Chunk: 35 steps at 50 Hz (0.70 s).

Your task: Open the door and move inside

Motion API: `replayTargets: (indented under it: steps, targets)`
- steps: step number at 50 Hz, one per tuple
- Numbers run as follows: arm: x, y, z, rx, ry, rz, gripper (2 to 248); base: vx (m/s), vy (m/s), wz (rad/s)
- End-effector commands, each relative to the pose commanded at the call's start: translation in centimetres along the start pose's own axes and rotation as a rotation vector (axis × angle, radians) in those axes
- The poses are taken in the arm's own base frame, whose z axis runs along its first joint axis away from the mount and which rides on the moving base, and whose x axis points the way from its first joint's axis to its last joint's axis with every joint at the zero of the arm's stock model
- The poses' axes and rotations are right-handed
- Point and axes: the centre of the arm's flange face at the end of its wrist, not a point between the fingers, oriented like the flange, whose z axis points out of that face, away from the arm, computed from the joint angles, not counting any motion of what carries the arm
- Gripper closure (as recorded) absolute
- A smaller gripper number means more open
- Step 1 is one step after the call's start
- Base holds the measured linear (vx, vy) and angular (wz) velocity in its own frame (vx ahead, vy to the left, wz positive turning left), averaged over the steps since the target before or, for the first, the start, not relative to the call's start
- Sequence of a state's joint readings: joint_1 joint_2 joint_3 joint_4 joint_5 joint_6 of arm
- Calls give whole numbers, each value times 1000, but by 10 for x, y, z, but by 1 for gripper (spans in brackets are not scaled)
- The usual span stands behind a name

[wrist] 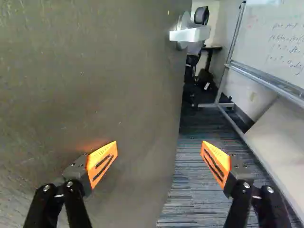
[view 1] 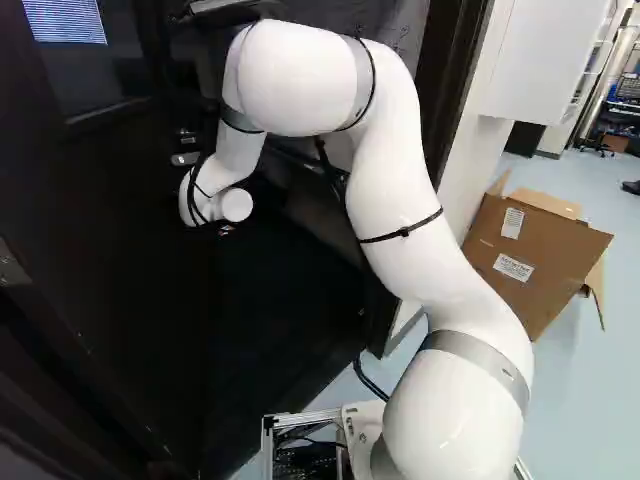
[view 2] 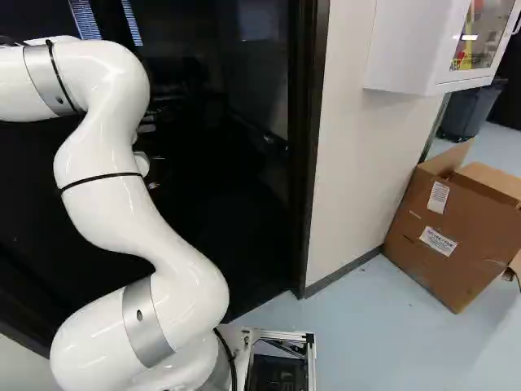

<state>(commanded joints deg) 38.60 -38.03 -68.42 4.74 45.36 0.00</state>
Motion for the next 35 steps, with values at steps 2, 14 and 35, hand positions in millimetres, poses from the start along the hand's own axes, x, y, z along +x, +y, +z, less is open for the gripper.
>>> replayTargets:
  steps: [2, 14, 35]
  targets:
    - [0, -3, 2, 5, 2, -2, 3, 0, 0, 0]
    - [0, -20, 15, 36, 13, -14, 3, 0, 0, 0]
    - [-2, -59, 21, 100, 21, -39, 3, 0, 0, 0]
